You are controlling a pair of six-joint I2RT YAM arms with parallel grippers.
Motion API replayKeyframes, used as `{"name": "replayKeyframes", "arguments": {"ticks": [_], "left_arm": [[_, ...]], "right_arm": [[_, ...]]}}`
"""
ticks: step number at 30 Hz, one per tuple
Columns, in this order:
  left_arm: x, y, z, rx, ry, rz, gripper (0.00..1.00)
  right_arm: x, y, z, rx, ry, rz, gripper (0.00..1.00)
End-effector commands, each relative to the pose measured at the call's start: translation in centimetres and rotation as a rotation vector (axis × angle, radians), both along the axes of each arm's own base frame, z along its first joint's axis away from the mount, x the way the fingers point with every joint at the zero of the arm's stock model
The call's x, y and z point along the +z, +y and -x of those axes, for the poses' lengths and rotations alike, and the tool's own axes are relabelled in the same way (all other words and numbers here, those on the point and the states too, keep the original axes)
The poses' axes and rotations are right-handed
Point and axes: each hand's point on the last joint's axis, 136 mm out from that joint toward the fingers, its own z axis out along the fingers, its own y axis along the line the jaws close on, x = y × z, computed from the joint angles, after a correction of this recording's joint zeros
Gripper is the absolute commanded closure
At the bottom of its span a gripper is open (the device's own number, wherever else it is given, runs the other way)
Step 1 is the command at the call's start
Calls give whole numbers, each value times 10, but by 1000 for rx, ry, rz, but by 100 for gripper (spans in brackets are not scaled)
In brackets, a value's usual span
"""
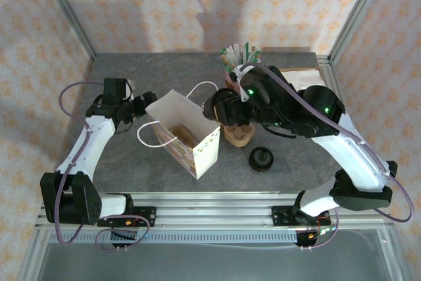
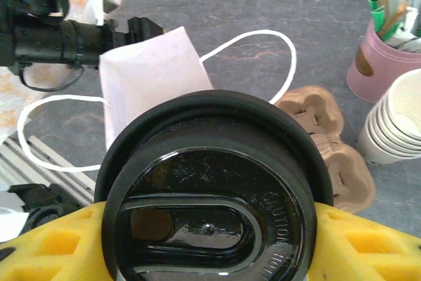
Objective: Pack the takeout coffee
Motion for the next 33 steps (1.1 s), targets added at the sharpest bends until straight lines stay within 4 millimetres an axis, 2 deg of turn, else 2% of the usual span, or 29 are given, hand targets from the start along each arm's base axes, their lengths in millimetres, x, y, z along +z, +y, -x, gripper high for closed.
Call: {"name": "replayKeyframes", "arguments": {"ticks": [1, 6, 13, 22, 33], "left_arm": [[7, 3, 5, -1, -17, -21, 9], [7, 4, 5, 2, -17, -20, 9], [7, 4, 5, 0, -17, -21, 9], [7, 3, 5, -1, -17, -20, 9], [7, 3, 4, 1, -16, -19, 9]], "right_arm": [[6, 10, 8, 69, 9, -11, 39], [4, 32, 6, 126, 32, -16, 39], [-18, 54, -3, 154, 74, 69, 39], [-56, 69, -21, 134, 130, 234, 38], [-94, 84, -24, 162, 208, 339, 39]]}}
